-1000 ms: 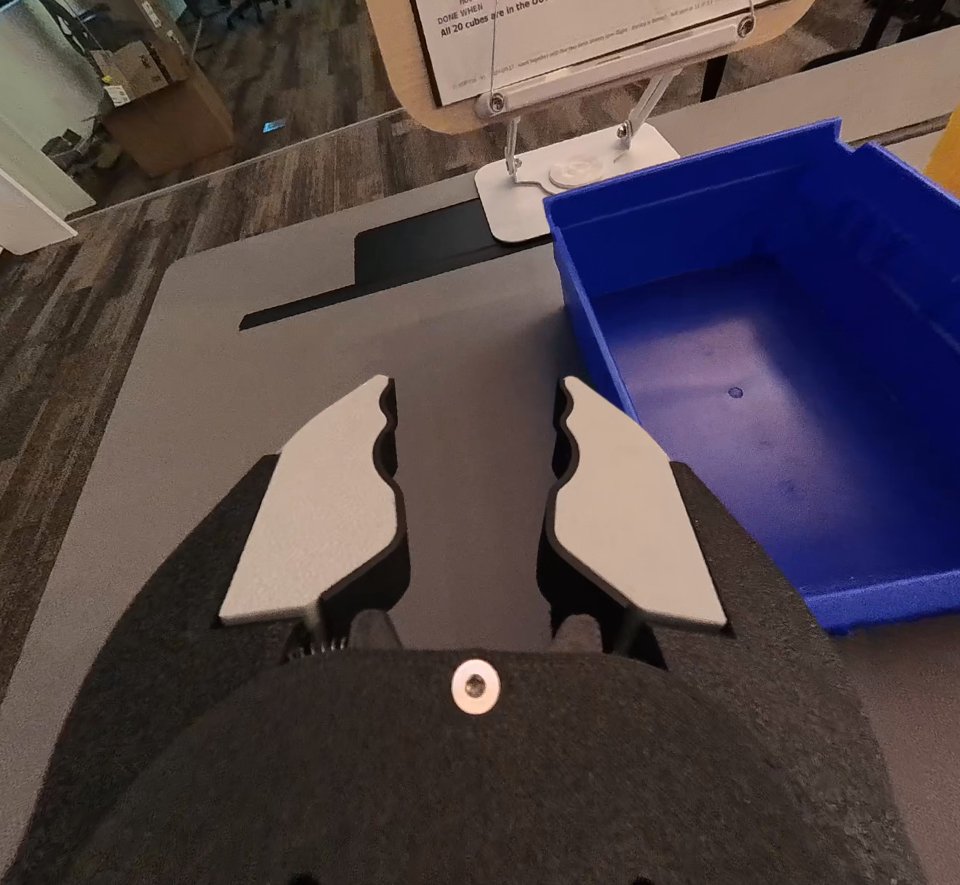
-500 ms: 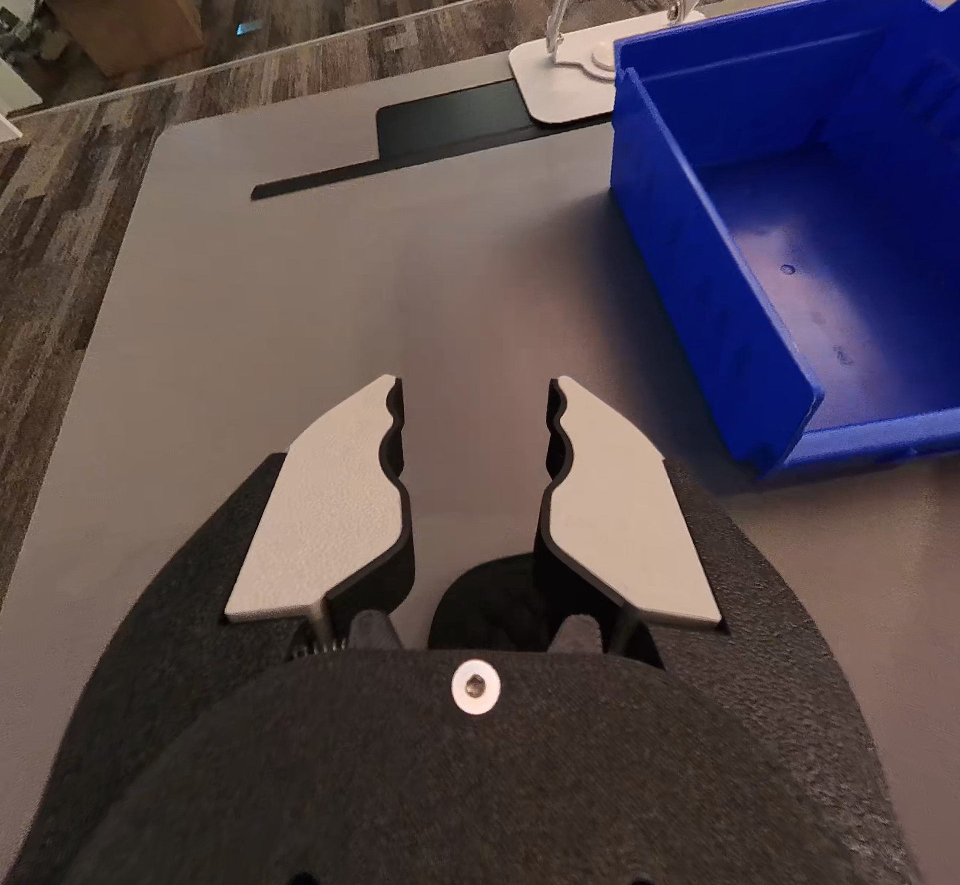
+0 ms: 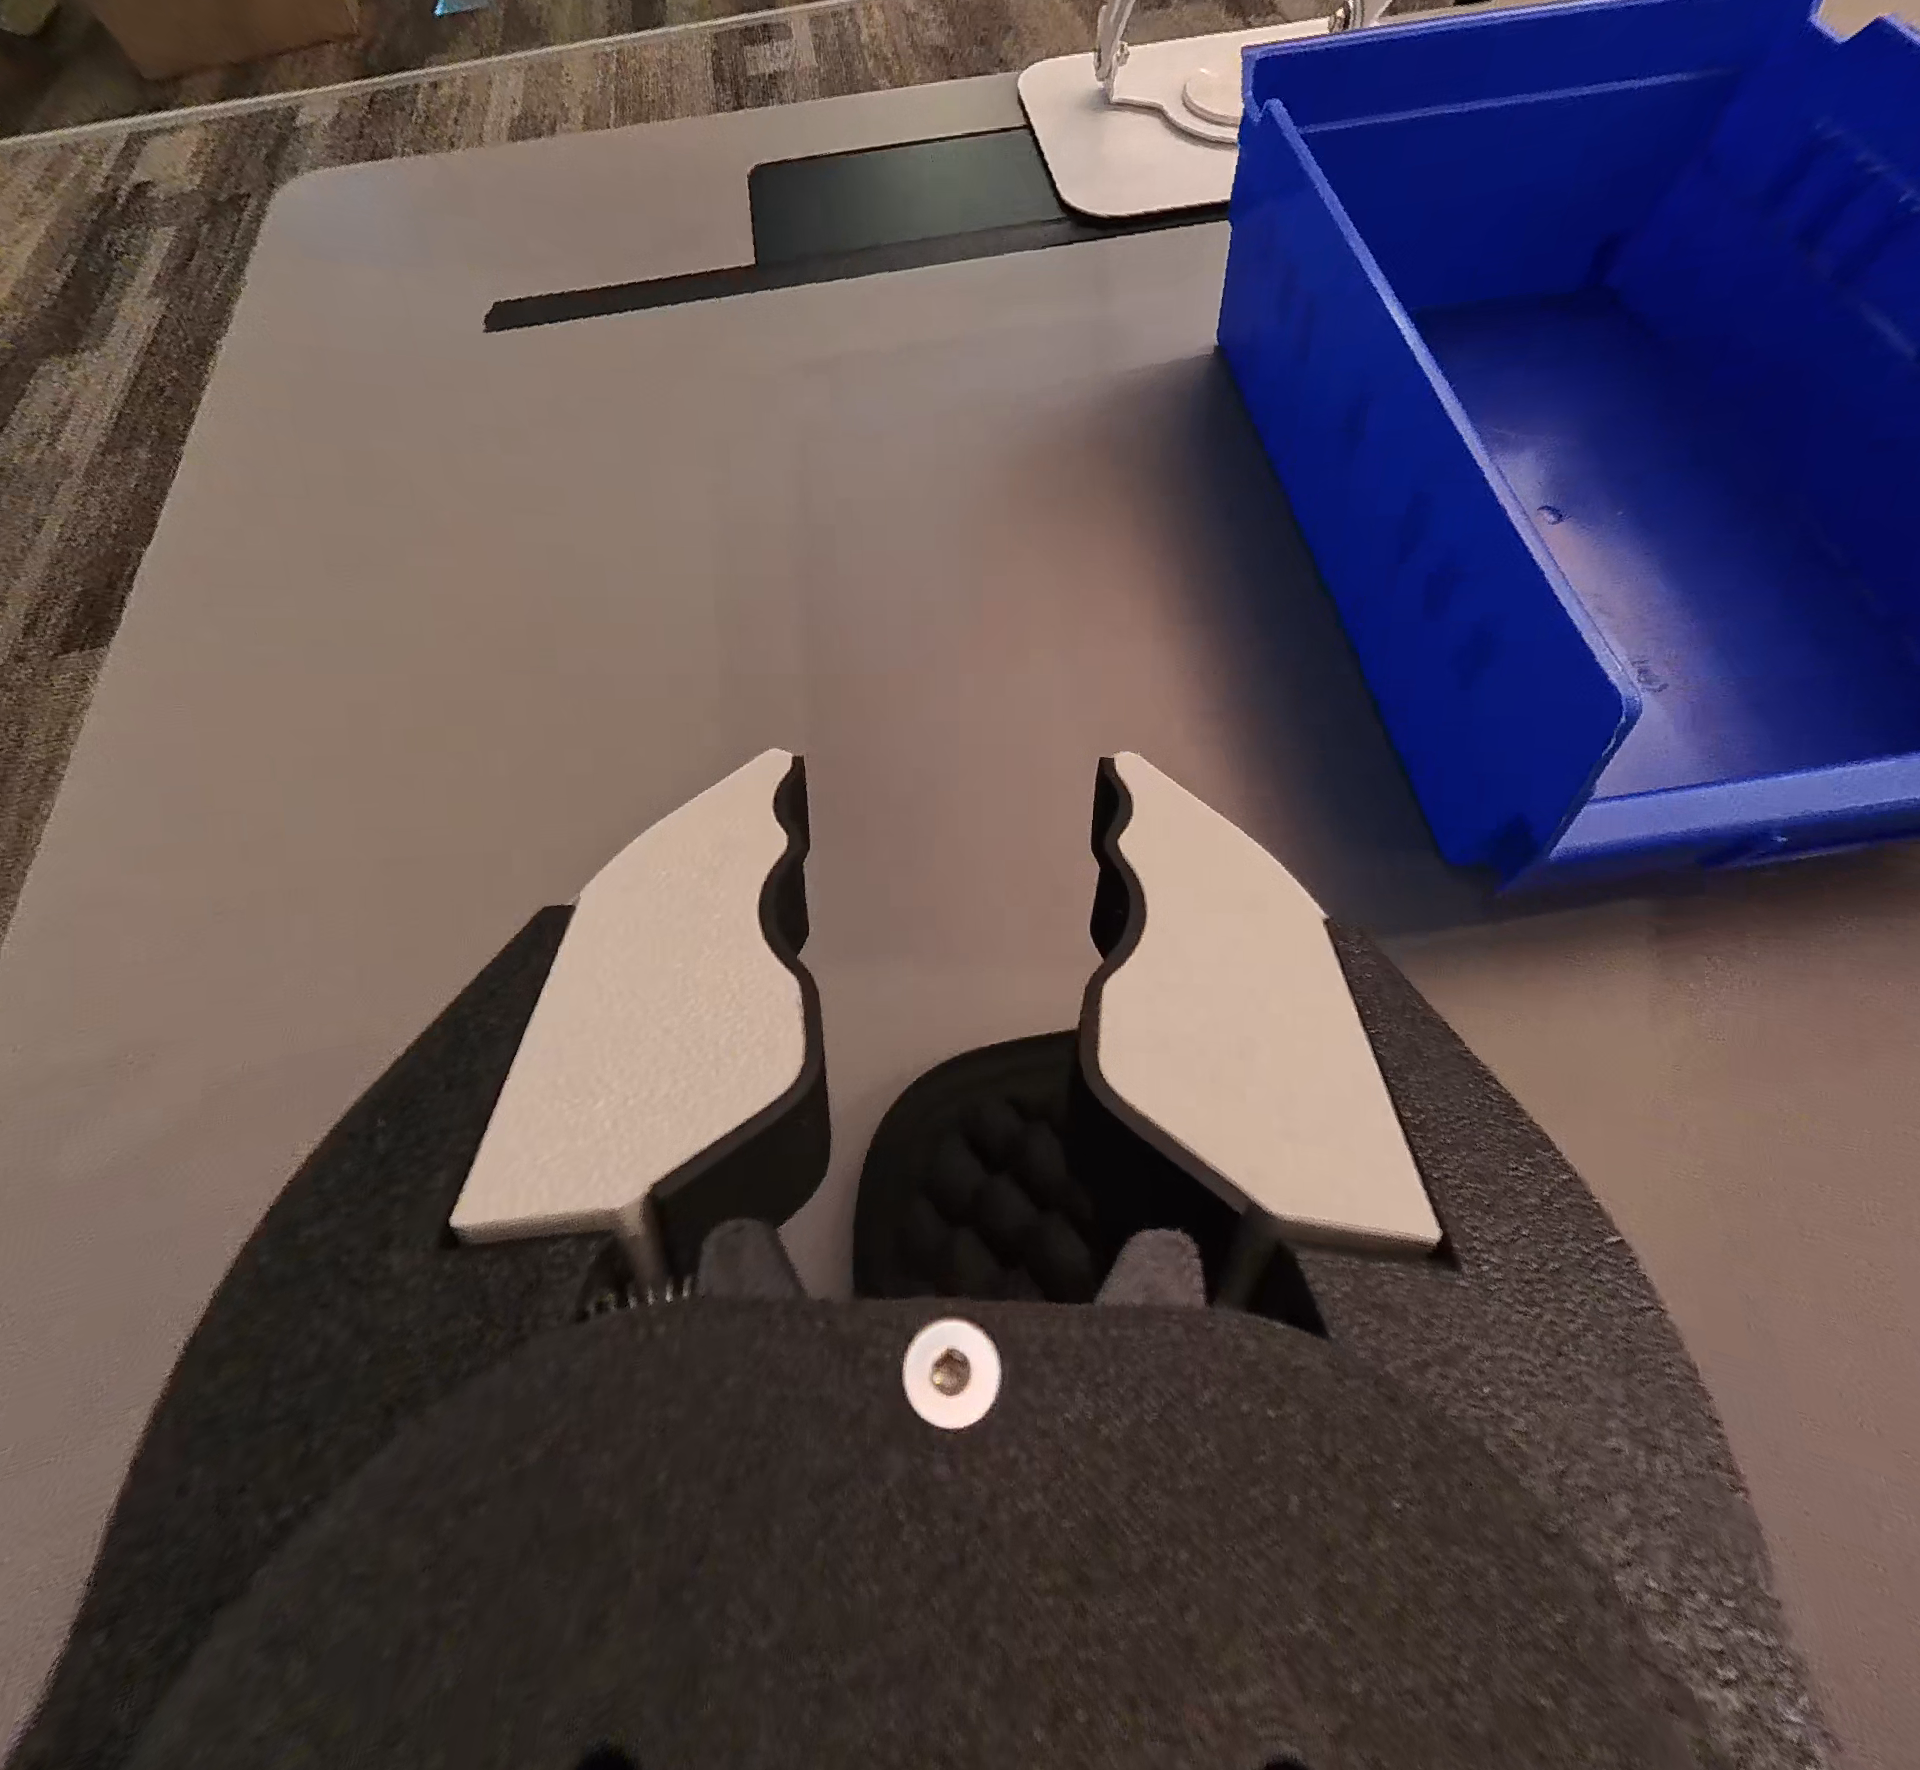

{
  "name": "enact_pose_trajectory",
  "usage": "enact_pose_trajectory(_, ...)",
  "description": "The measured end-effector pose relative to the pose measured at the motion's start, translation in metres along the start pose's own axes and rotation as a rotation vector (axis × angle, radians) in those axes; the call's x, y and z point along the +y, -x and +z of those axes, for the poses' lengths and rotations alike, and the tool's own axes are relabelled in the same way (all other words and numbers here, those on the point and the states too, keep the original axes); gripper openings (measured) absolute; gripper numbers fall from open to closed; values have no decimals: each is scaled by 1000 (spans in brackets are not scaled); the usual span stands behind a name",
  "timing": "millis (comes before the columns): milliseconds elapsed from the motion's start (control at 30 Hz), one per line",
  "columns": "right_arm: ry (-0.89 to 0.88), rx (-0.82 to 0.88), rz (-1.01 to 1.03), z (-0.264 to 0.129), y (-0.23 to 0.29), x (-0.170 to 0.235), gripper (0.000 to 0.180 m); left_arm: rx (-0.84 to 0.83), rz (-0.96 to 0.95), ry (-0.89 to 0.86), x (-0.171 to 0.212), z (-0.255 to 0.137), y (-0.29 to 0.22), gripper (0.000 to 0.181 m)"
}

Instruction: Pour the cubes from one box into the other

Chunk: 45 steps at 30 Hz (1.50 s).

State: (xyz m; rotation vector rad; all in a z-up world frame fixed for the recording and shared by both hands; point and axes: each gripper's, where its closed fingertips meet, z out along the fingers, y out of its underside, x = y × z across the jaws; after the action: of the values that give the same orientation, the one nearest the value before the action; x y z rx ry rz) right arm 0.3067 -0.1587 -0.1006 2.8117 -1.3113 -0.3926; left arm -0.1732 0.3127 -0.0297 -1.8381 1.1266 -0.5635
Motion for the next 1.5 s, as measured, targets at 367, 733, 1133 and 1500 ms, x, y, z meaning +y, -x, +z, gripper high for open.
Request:
enact_pose_trajectory(367,9,22,-180,-69,127,-33,3,29,-86,-54,12,-22,8,53)
enact_pose_trajectory(733,54,11,-587,-28,396,-86,4,-43,-196,-93,32,-74,64,53)
enact_pose_trajectory(1133,186,15,-875,62,616,-77,4,-158,-242,-102,52,-124,121,54)
enact_pose_trajectory(1500,203,-16,-797,143,649,-87,4,-114,-290,-133,43,-107,134,56)
